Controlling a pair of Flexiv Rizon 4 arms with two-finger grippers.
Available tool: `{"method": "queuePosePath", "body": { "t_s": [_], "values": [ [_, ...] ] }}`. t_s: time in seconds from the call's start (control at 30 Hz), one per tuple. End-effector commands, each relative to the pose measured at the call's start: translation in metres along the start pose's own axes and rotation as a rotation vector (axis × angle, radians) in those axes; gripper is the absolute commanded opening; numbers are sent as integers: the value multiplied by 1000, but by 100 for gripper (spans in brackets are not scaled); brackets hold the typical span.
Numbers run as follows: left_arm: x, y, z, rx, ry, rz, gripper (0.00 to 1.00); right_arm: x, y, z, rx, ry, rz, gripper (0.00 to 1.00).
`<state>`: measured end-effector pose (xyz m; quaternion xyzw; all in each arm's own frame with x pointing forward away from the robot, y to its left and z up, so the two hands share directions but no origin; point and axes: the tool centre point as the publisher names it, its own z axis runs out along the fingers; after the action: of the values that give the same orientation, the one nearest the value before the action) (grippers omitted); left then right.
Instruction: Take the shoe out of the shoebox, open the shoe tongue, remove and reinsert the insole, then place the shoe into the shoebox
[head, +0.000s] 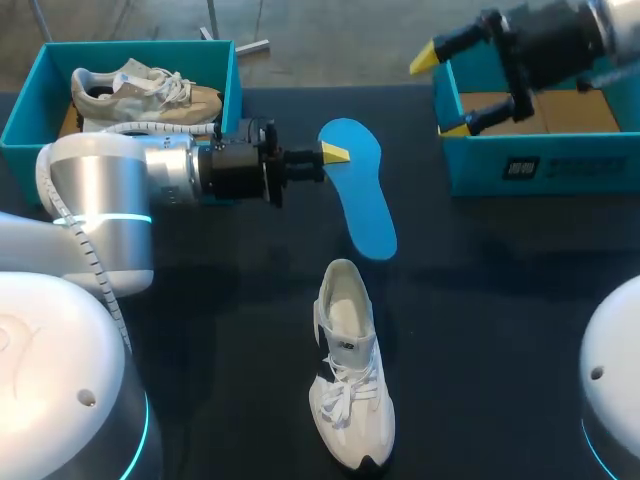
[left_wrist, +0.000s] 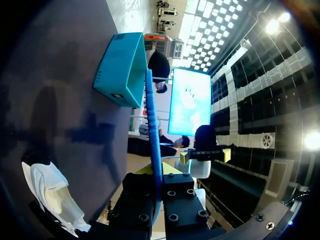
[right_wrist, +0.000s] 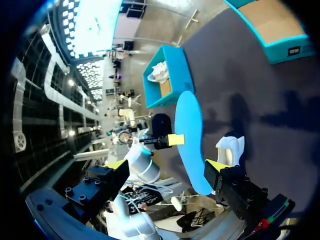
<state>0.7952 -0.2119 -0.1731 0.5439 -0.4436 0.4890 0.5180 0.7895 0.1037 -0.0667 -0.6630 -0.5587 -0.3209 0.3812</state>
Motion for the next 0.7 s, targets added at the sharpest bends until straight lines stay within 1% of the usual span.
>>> {"method": "queuePosePath", "body": {
  "t_s": [0.03,0.17,0.37,0.57,0.7],
  "values": [
    [1,0,-1,-2,-4,-1,0,20,-2,0,-5,-460,1,100],
    [1,0,-1,-2,-4,-1,0,32,-5,3,-11,-572,3,100],
    [1,0,-1,-2,-4,-1,0,46,-9,7,-31,-708,-1,100],
    [1,0,-1,-2,-4,-1,0,54,-15,12,-34,-789,-10,100],
    [1,0,-1,-2,-4,-1,0,58,-17,19,-36,-828,-12,100]
  ]
}}
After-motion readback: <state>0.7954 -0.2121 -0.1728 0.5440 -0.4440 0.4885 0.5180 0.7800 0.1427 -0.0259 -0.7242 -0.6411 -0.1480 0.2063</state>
